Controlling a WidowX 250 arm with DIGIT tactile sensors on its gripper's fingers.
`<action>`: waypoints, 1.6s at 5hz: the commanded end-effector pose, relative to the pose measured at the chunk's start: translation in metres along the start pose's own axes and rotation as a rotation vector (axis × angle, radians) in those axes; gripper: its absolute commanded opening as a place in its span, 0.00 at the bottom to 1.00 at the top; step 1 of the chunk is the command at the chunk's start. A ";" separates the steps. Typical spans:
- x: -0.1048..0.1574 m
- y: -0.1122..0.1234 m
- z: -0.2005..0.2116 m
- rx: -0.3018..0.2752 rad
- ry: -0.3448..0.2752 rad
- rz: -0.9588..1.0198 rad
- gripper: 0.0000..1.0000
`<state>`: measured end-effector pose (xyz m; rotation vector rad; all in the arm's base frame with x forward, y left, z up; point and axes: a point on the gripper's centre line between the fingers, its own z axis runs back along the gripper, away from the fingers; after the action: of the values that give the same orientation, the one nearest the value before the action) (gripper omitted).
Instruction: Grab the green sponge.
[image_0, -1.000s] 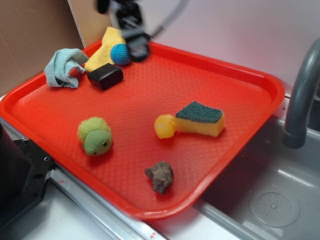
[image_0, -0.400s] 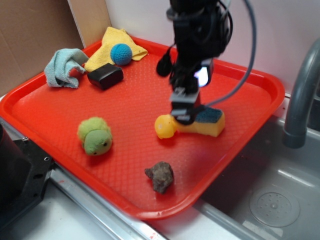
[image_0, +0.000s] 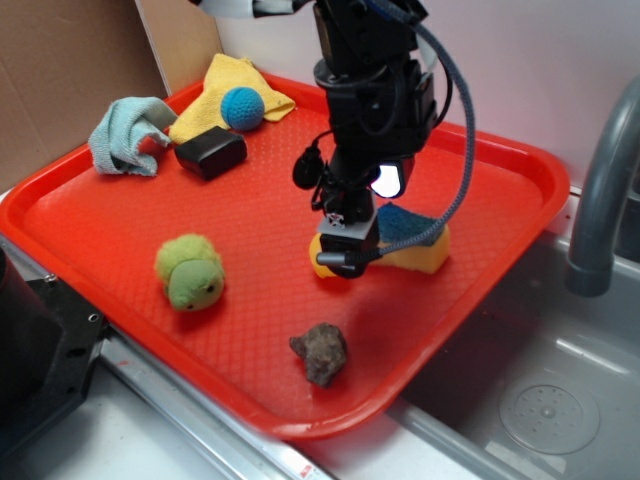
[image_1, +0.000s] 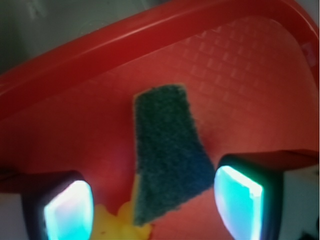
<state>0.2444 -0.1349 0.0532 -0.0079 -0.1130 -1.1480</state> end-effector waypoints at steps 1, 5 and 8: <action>0.016 -0.011 -0.010 0.024 -0.016 -0.017 1.00; 0.008 -0.011 0.014 -0.004 -0.018 0.076 0.00; -0.115 -0.011 0.117 0.084 -0.017 0.672 0.00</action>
<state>0.1884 -0.0041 0.1519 0.0204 -0.1271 -0.4639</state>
